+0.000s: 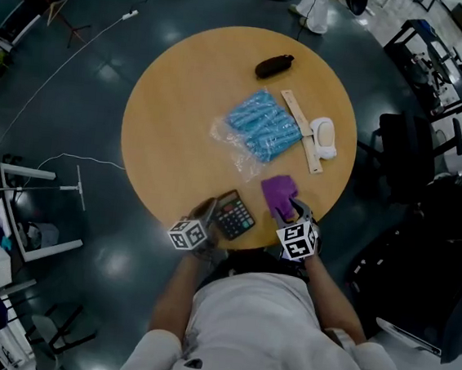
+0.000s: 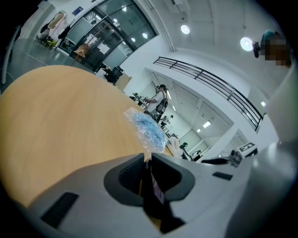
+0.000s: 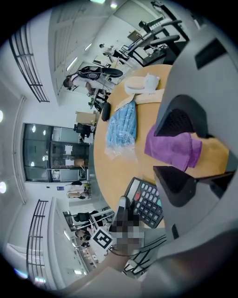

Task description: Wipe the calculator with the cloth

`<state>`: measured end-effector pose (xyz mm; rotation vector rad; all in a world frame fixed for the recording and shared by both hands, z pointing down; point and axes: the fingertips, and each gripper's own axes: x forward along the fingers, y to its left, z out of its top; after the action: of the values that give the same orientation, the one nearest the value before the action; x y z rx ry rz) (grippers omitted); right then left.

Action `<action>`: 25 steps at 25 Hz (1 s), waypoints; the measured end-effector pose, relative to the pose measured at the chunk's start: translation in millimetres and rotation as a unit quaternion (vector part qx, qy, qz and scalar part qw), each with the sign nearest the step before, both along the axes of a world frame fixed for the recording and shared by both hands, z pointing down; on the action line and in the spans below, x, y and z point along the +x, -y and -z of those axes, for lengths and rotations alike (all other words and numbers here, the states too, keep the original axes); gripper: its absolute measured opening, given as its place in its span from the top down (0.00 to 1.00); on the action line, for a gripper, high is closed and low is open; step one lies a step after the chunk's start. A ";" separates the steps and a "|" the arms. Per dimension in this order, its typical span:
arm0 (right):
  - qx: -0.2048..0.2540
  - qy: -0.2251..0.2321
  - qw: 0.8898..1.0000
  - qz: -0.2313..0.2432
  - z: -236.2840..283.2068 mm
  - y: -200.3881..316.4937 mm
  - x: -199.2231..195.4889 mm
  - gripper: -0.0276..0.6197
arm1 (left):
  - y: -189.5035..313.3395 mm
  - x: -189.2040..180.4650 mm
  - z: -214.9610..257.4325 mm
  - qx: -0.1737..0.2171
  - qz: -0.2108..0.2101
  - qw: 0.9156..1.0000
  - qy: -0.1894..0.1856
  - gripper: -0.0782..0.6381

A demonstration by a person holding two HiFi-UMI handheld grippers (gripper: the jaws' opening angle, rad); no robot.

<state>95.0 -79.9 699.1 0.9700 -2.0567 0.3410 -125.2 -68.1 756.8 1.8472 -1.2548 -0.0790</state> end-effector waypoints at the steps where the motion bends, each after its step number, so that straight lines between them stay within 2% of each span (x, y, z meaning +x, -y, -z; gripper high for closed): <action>1: 0.001 0.003 1.000 -0.001 1.9 -0.4 0.0 0.64 | -0.1 -0.6 -1.2 -0.001 -0.003 1.000 0.001 0.83; 9: 0.012 0.010 1.000 -0.002 13.1 0.7 -5.2 0.64 | -0.3 -0.6 -3.3 -0.002 -0.012 1.000 0.018 0.81; 15: 0.012 0.016 1.000 -0.004 15.7 0.6 -9.1 0.64 | -4.4 -4.7 -8.4 -0.021 -0.010 0.999 0.023 0.78; 25: 0.024 0.015 1.000 0.005 20.8 -6.7 -19.3 0.64 | -10.4 -13.6 -17.8 -0.047 -0.015 0.995 0.084 0.73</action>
<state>75.7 -73.2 678.3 0.9871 -2.1056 0.3045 -138.8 -57.7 774.6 1.8191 -1.3226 0.1531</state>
